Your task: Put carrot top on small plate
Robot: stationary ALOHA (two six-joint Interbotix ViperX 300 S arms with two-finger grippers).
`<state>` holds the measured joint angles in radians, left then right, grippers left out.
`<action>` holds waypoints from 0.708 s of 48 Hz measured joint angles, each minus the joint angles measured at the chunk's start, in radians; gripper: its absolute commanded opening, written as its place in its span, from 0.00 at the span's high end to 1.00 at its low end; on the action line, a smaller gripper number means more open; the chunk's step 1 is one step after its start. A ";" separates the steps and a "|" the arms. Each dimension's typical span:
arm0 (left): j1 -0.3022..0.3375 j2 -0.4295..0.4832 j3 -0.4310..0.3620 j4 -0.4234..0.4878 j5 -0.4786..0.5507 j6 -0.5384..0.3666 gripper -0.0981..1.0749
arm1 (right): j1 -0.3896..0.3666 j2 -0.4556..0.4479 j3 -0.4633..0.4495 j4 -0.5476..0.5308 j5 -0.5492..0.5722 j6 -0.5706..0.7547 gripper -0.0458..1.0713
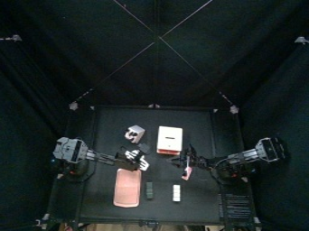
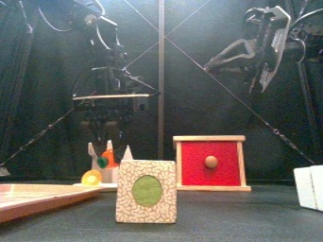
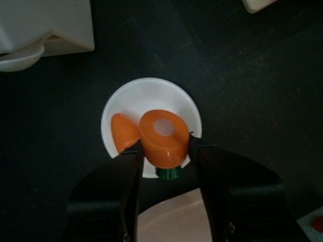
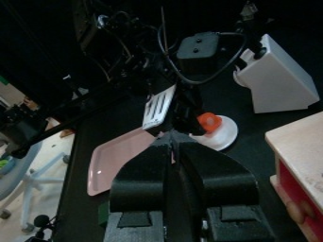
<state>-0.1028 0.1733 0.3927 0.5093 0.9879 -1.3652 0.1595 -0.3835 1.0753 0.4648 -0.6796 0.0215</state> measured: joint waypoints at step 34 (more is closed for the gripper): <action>0.008 0.009 0.006 -0.002 -0.009 0.000 0.22 | 0.000 0.000 0.000 0.000 0.000 0.000 0.50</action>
<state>-0.0951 0.1825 0.3988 0.5077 0.9787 -1.3652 0.1595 -0.3835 1.0753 0.4648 -0.6796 0.0215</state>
